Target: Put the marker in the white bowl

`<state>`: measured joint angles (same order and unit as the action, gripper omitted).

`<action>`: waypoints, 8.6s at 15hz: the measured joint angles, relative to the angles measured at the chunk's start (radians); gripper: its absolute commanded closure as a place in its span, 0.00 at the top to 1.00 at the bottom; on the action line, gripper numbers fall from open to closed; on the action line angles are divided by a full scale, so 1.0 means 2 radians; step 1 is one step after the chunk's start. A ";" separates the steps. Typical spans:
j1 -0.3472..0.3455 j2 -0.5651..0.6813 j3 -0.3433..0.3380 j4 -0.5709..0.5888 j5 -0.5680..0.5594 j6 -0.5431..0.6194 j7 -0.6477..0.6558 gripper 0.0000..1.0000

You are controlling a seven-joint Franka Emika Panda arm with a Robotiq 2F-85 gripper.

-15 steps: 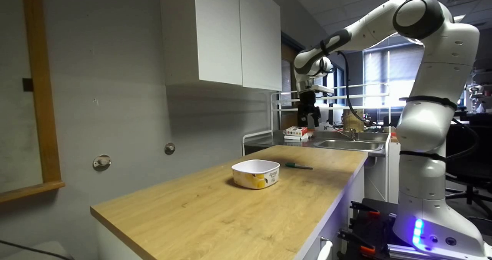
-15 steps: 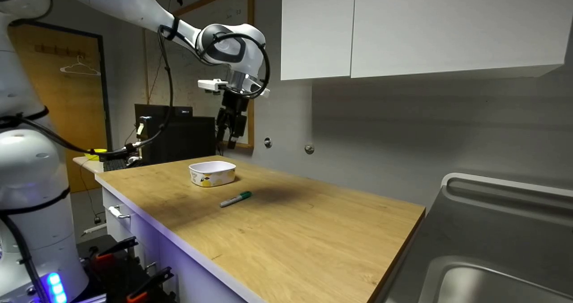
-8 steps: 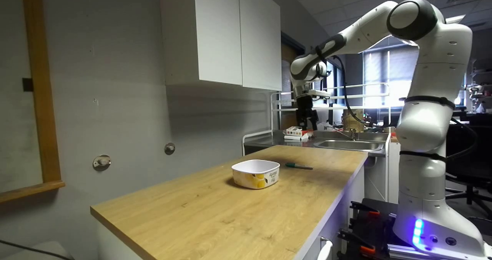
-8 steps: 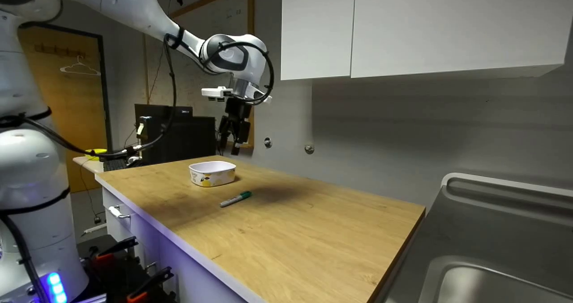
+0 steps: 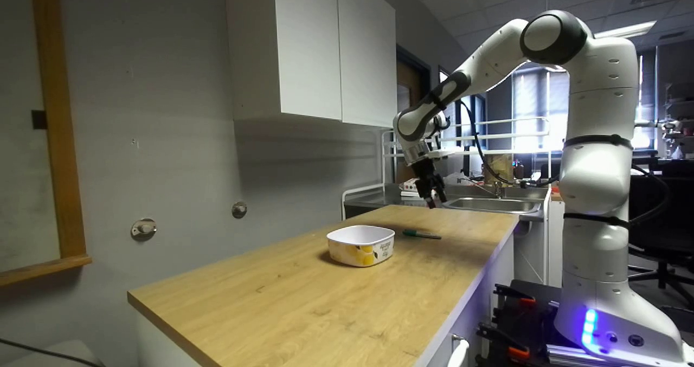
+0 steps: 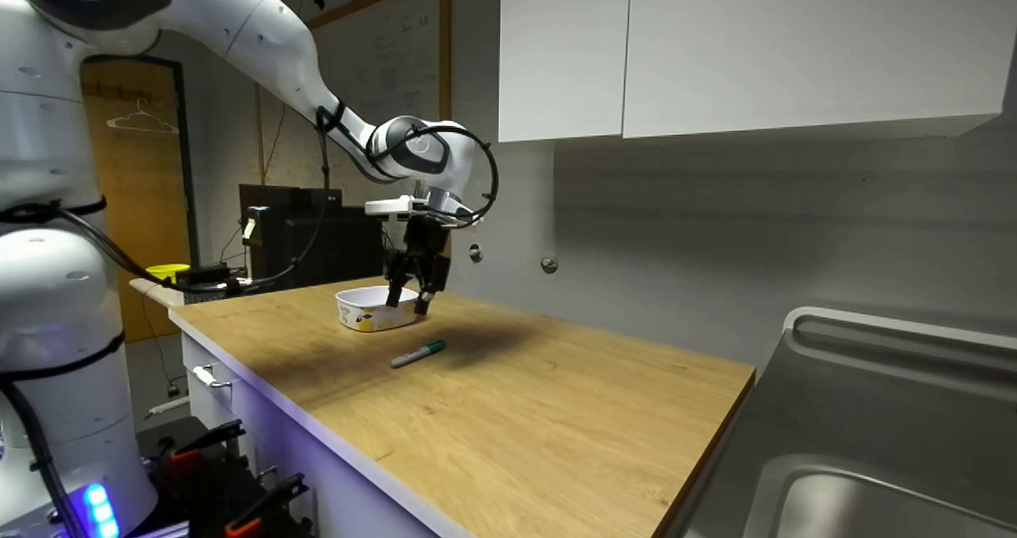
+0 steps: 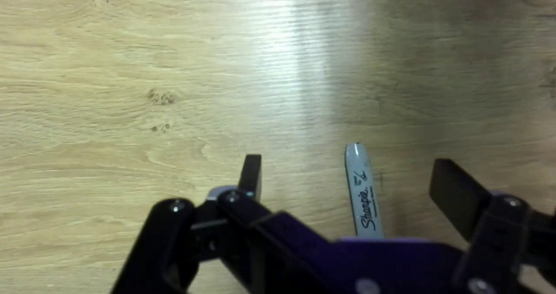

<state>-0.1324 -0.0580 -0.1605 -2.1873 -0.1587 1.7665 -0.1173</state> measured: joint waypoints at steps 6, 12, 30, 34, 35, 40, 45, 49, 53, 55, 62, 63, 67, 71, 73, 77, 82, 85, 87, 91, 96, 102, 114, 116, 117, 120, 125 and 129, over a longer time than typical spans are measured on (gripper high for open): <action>0.012 0.053 0.018 -0.027 -0.017 0.007 0.000 1.00; 0.028 0.096 0.040 -0.036 -0.001 0.036 -0.001 1.00; 0.010 0.096 0.038 0.014 0.018 0.058 -0.034 1.00; 0.009 0.111 0.038 0.018 0.024 0.059 -0.038 1.00; 0.009 0.118 0.038 0.020 0.025 0.059 -0.038 1.00; 0.006 0.146 0.038 0.038 0.025 0.055 -0.038 0.60; 0.003 0.146 0.037 0.053 0.025 0.054 -0.038 0.21; 0.001 0.146 0.036 0.057 0.025 0.055 -0.038 0.12; 0.000 0.147 0.036 0.058 0.026 0.055 -0.038 0.12; -0.001 0.147 0.036 0.058 0.027 0.055 -0.038 0.12; 0.005 0.123 0.037 0.055 0.027 0.044 -0.018 0.12; 0.007 0.114 0.037 0.054 0.027 0.039 -0.014 0.12; 0.018 0.072 0.039 0.044 0.027 0.018 0.001 0.12; 0.037 0.022 0.052 0.019 0.029 0.006 0.014 0.12; 0.051 0.001 0.064 0.008 0.028 0.004 0.030 0.12; 0.082 -0.023 0.097 -0.003 0.028 -0.002 0.074 0.12; 0.115 -0.018 0.136 -0.003 0.026 -0.006 0.129 0.12; 0.131 -0.006 0.156 0.005 0.022 -0.014 0.156 0.12; 0.141 0.008 0.166 0.020 0.018 -0.026 0.171 0.12; 0.160 0.042 0.179 0.066 0.003 -0.061 0.191 0.12; 0.176 0.084 0.181 0.124 -0.022 -0.107 0.199 0.12; 0.173 0.145 0.165 0.208 -0.044 -0.147 0.194 0.12; 0.157 0.226 0.131 0.250 -0.041 -0.168 0.178 0.55; 0.156 0.229 0.129 0.250 -0.040 -0.171 0.178 0.71; 0.156 0.229 0.129 0.250 -0.040 -0.173 0.178 0.78; 0.156 0.229 0.129 0.252 -0.037 -0.181 0.178 0.99; 0.156 0.228 0.129 0.253 -0.033 -0.183 0.178 1.00; 0.156 0.220 0.129 0.254 -0.027 -0.181 0.174 1.00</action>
<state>0.1787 0.3817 0.0972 -1.6793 -0.2125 1.4042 0.2299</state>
